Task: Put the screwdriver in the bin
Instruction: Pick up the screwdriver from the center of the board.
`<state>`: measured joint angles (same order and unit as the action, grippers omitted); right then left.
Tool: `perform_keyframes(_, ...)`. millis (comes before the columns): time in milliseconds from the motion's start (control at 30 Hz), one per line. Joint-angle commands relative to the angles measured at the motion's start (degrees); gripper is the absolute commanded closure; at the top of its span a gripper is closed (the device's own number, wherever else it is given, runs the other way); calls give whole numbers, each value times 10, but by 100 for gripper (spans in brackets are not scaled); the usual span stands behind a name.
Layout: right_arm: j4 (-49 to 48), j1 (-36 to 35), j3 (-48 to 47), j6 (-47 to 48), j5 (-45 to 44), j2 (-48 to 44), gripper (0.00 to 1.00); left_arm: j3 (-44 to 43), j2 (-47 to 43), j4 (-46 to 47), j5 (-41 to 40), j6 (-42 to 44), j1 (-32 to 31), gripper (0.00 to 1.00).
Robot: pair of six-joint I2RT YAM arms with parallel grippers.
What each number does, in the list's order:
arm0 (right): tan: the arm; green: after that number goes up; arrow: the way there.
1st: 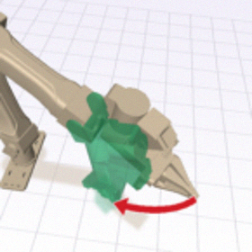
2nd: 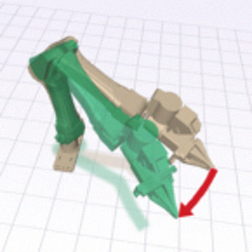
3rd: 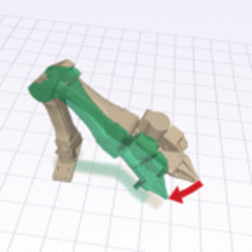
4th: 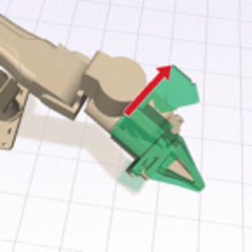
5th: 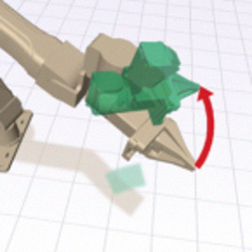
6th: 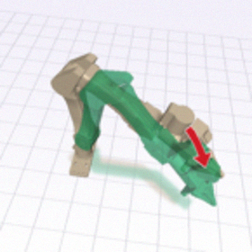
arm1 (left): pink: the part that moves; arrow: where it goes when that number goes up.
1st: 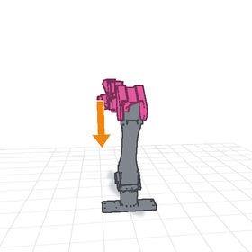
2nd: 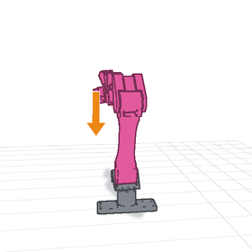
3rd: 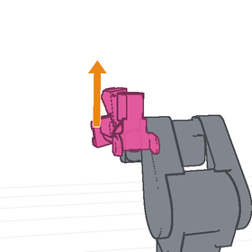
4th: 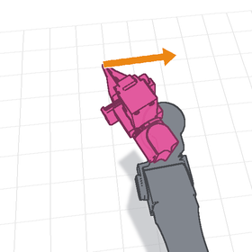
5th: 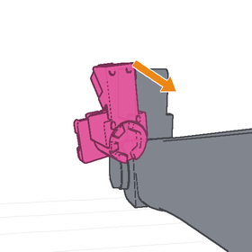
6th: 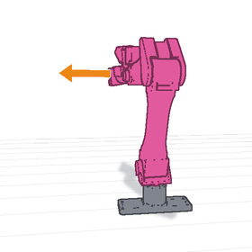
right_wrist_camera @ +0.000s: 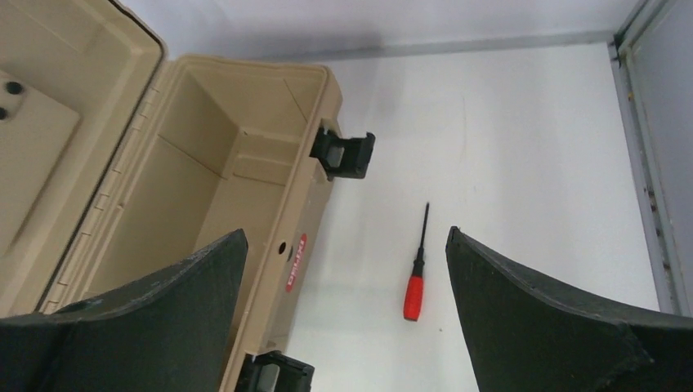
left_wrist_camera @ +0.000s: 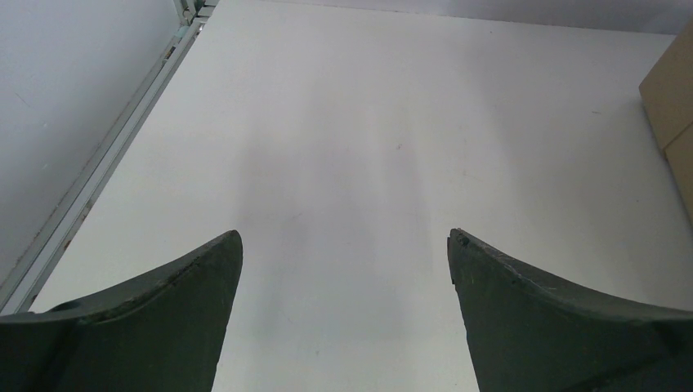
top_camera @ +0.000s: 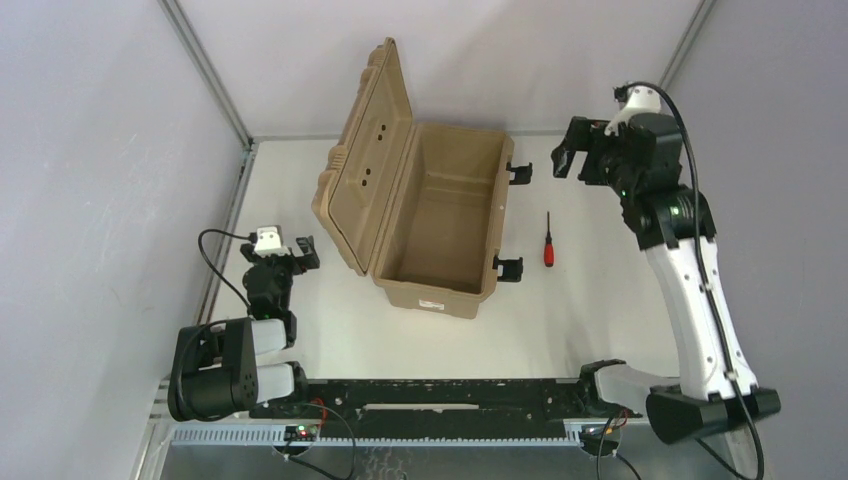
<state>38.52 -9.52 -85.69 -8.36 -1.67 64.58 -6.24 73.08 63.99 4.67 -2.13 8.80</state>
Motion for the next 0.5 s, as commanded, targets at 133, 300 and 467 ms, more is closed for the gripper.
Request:
perform_keyframes(133, 152, 8, -108, -14, -11, 132, 0, -22, -8, 18, -3, 0, -3, 0)
perform_keyframes(300, 167, 15, -95, -24, -6, 187, 0, -22, -8, 18, -3, 0, -3, 0)
perform_keyframes(467, 154, 20, -52, -29, -1, 230, 2, -22, -8, 18, -3, 0, -3, 0)
